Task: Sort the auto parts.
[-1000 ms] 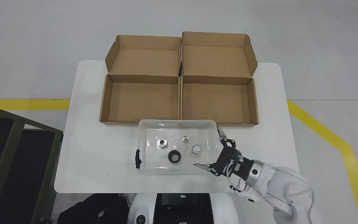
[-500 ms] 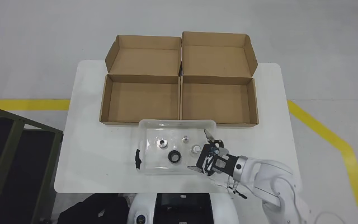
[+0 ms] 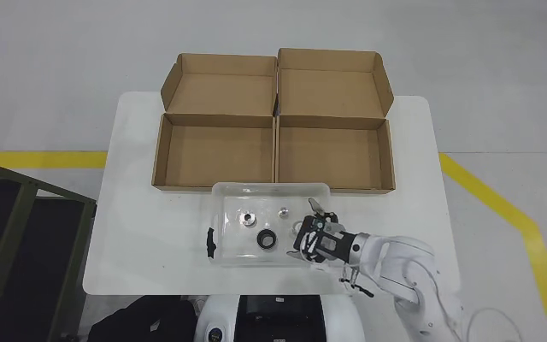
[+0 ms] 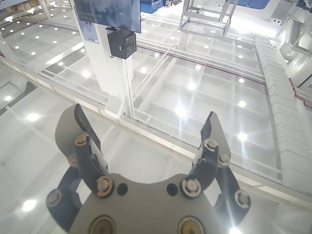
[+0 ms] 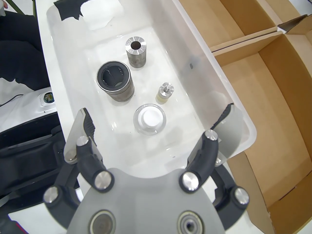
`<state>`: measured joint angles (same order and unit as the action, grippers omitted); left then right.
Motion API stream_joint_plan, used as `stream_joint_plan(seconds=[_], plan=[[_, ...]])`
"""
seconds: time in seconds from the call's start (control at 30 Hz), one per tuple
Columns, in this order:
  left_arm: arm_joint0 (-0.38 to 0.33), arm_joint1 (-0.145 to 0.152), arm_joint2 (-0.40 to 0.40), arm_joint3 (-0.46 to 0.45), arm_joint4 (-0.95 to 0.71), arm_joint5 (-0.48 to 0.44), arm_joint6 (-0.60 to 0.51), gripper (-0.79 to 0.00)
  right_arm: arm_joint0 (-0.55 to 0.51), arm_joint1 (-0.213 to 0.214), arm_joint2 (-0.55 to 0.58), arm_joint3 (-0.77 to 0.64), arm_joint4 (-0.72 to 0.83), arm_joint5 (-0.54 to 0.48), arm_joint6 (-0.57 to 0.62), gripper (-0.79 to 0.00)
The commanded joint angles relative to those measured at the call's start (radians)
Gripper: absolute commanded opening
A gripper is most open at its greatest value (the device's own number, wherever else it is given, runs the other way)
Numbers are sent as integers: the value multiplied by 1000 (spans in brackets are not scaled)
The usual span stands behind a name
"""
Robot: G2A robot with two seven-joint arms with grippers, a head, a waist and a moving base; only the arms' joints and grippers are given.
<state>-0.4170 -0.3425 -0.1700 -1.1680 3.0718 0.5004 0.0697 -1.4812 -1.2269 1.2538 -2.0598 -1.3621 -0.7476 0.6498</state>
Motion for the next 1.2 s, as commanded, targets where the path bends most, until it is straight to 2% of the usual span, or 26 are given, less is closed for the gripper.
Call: stream_joint_plan(seconds=[0.0,0.27,0.37,0.53,0.7,0.73,0.77,0.87,1.1,1.17], plan=[[0,0,0,0,0,0,0,0,7,1,-7,6,-2,4,4,0],[0,0,0,0,0,0,0,0,38,7,-37,31,-16,15,38,0],[0,0,0,0,0,0,0,0,52,8,-51,38,-21,18,52,-43],[0,0,0,0,0,0,0,0,73,11,-68,50,-17,22,78,-166],[0,0,0,0,0,0,0,0,85,15,-79,55,-7,21,98,-252],[0,0,0,0,0,0,0,0,87,16,-81,55,-6,19,103,-289],[0,0,0,0,0,0,0,0,88,17,-82,56,-4,18,108,-379],[0,0,0,0,0,0,0,0,92,20,-86,55,1,12,123,-449],[0,0,0,0,0,0,0,0,100,27,-91,56,20,2,146,-502],[0,0,0,0,0,0,0,0,100,29,-90,56,26,4,144,-637]])
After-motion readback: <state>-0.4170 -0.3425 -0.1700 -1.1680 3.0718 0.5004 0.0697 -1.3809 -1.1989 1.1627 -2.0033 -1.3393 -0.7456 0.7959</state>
